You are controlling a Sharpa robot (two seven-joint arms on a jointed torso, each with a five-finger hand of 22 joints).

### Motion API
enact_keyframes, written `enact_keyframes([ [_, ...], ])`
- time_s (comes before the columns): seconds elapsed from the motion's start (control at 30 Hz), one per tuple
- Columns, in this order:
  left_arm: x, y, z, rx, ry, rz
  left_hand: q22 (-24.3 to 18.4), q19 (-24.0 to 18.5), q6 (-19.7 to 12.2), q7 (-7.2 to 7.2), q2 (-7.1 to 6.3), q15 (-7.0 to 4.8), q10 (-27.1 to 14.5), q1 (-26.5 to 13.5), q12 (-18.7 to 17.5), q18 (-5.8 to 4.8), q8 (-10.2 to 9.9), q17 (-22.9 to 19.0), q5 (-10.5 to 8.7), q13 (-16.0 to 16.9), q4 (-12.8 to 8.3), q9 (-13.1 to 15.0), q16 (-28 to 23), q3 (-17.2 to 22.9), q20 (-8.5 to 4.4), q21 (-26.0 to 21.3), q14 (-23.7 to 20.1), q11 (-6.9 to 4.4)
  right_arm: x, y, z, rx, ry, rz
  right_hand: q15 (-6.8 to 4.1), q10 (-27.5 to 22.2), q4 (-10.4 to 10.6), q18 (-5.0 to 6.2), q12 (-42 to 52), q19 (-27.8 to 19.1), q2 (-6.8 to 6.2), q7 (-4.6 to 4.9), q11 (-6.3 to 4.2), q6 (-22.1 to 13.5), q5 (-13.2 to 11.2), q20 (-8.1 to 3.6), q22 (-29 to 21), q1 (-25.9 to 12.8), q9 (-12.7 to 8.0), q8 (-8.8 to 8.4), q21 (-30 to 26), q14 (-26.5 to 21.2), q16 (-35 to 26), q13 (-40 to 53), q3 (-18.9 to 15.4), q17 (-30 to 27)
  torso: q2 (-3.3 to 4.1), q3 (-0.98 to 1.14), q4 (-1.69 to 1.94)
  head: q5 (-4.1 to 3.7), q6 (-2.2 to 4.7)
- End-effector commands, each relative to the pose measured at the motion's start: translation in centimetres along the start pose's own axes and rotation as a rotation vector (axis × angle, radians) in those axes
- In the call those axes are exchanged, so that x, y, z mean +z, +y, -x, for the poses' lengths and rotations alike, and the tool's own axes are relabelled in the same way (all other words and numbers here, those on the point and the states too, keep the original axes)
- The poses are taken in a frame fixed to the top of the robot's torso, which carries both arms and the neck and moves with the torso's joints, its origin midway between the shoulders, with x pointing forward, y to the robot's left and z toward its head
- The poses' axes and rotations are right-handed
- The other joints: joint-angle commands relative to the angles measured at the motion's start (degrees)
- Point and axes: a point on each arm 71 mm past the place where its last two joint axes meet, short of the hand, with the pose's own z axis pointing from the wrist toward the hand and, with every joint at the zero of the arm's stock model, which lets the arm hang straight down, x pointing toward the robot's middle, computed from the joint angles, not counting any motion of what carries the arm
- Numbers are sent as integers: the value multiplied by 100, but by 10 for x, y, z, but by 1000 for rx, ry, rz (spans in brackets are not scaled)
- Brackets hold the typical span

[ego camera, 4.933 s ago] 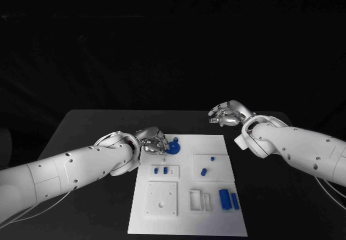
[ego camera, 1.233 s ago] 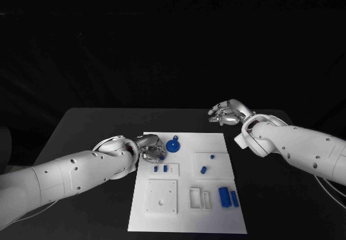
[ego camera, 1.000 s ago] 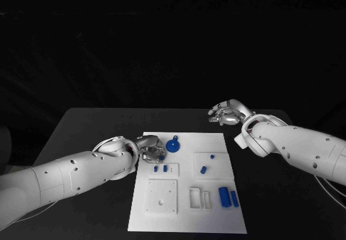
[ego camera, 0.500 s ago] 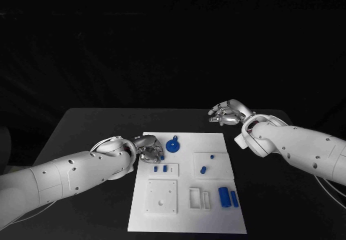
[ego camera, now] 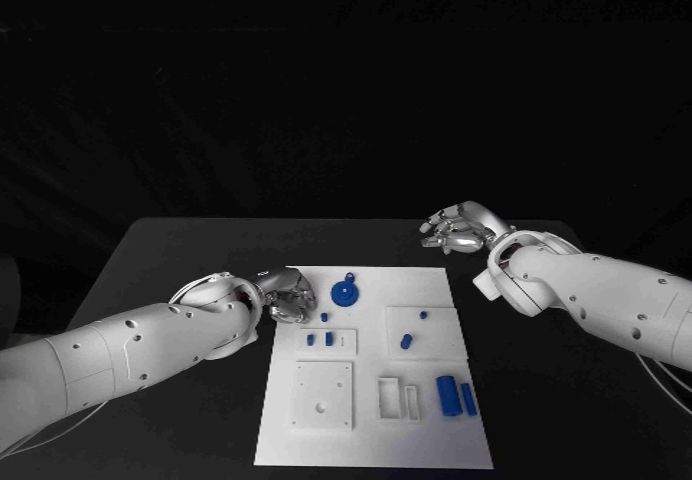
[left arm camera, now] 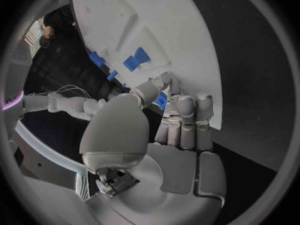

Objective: Assemble the parts on the task board

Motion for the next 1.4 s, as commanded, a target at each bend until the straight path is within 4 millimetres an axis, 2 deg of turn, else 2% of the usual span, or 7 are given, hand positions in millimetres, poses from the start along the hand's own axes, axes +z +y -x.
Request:
enact_keyframes([
  [0.03, -1, 2, 8, -116, -74, 6, 8, -1, -5, 39, 26, 35, -40, 76, -31, 272, 10, -11, -12, 8, -6, 9, 29, 47, -180, -23, -20, 43, -3, -2, -3, -25, 71, -1, 14, -13, -25, 81, -341, -74, 38, 42, 4, -16, -90, 13, 109, 42, 14, -19, -47, -70, -49, -216, 8, -39, -1, -2, 2, -6, 19],
  [0.23, -7, 10, 26, -360, -147, 37, -3, -15, 49, 96, 81, 59, -72, 102, -59, 270, 58, -40, 29, 11, 14, 29, -3, 89, -154, -49, -32, 67, -12, -7, -4, -126, 185, -5, 87, -61, -34, 81, -1465, 32, 85, 63, 84, 0, -286, -22, 73, 42, 43, 14, -102, 74, -170, -875, 42, -165, -9, 4, 6, -54, 92],
  [0.4, -15, 14, 42, -569, -192, 27, -15, 59, 88, 78, 133, 27, 1, 64, -30, 285, 107, -72, 513, 49, 14, 56, -18, 88, -173, -38, 62, 36, -20, -11, -2, -259, 230, 9, 41, 515, -40, 81, -2774, 453, 94, 47, 118, 42, -497, -221, 75, 152, 80, 69, 31, 519, -62, -1639, -66, -135, -19, 5, -4, -92, 139],
  [0.7, -31, 2, 60, -824, -206, -78, -267, -394, 56, 82, 159, 142, -149, -194, -121, 128, 158, -461, 107, 64, 44, 95, -832, 22, -36, -601, -414, 140, -42, -6, -12, -506, 257, 70, -3, 884, -39, 81, -3387, 737, -20, -8, 86, 145, -869, -347, 92, 447, 82, 109, 134, 800, 32, -1845, -5, -42, -6, 0, -1, -172, 177],
  [0.97, -36, -11, 59, -940, -177, -97, -863, -1617, -160, 137, 190, 864, -643, -293, -473, -200, 166, -1434, 479, -134, -74, 141, -3255, 147, 611, -1970, -1405, 470, -55, 6, -40, -684, 265, 124, 98, 924, 186, 81, -4009, 811, -378, -23, 191, 227, -2021, -337, 76, 582, -1, 81, 93, 848, -24, -2259, 614, -22, -7, -9, 6, -182, 174],
  [1.17, -37, -19, 57, -957, -168, -115, -895, -2563, -218, 160, 197, 1130, -681, -284, -562, -475, 187, -1583, 408, -271, -76, 150, -4075, 55, 895, -2465, -1648, 507, -58, 8, -53, -769, 260, 135, 79, 1112, 371, 81, -4157, 872, -618, -21, 175, 250, -2207, -364, 87, 674, -79, 60, 105, 916, -36, -2392, 924, -8, 0, -18, 16, -168, 142],
  [1.4, -38, -20, 57, -958, -176, -128, -891, -2672, -234, 168, 199, 1318, -683, -254, -592, -388, 199, -1691, 417, -341, -48, 150, -4522, 33, 1069, -2561, -1962, 518, -60, 5, -68, -812, 264, 133, 98, 1178, 488, 81, -4273, 836, -753, -29, 190, 280, -2232, -358, 102, 712, -127, 60, 93, 936, -57, -2484, 1127, 0, 1, -17, 13, -149, 110],
])
